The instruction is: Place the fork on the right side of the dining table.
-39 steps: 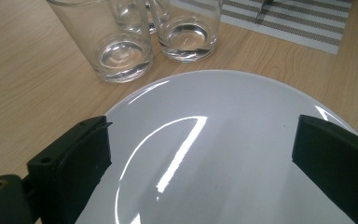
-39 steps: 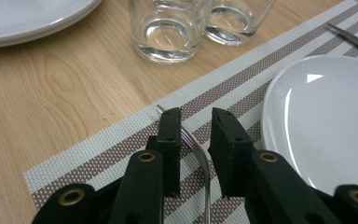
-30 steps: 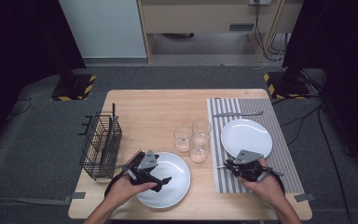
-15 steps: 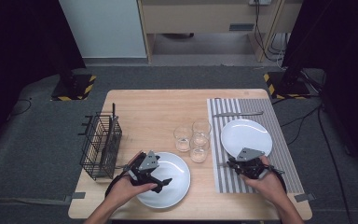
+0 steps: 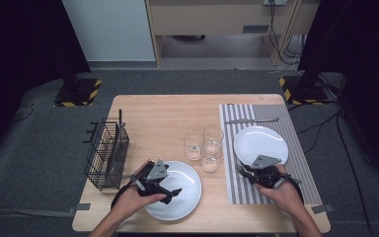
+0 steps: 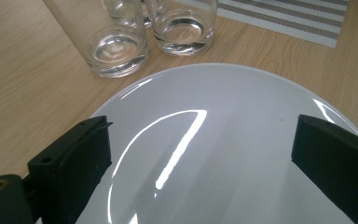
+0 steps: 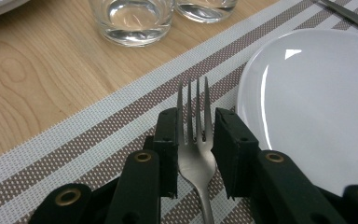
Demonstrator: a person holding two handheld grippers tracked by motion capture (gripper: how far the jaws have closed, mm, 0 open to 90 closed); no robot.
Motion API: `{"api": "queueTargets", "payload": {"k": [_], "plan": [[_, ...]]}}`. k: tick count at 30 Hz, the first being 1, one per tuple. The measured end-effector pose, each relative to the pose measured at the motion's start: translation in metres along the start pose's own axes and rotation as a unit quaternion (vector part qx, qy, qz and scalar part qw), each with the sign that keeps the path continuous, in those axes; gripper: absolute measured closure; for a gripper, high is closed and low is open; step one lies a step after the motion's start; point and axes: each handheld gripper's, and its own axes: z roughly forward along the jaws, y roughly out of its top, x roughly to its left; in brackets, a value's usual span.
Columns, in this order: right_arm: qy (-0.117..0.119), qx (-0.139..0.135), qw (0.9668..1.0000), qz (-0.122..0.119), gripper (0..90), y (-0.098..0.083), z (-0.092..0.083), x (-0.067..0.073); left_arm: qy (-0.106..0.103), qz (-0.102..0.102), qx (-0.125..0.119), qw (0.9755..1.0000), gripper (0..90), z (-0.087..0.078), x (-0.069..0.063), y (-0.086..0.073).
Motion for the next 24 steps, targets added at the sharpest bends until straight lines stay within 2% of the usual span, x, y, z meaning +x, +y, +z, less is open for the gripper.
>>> {"api": "queueTargets", "payload": {"k": [6,11,20,24], "plan": [[0.001,-0.015,0.9999,0.004,61.8,0.002,0.0,0.0,0.002,0.001,0.0,1.0,4.0,0.0,0.001,0.0],[0.005,-0.01,0.9999,0.002,57.1,0.005,0.005,0.002,0.003,0.003,-0.001,1.0,4.0,-0.001,0.001,0.001],[0.009,-0.013,0.9999,-0.002,56.1,0.018,0.013,0.003,0.003,0.003,-0.001,1.0,4.1,-0.001,0.0,0.001],[0.009,-0.002,1.0,-0.003,56.3,0.018,0.019,0.002,0.003,0.003,-0.001,1.0,4.1,-0.001,0.0,0.001]]}}
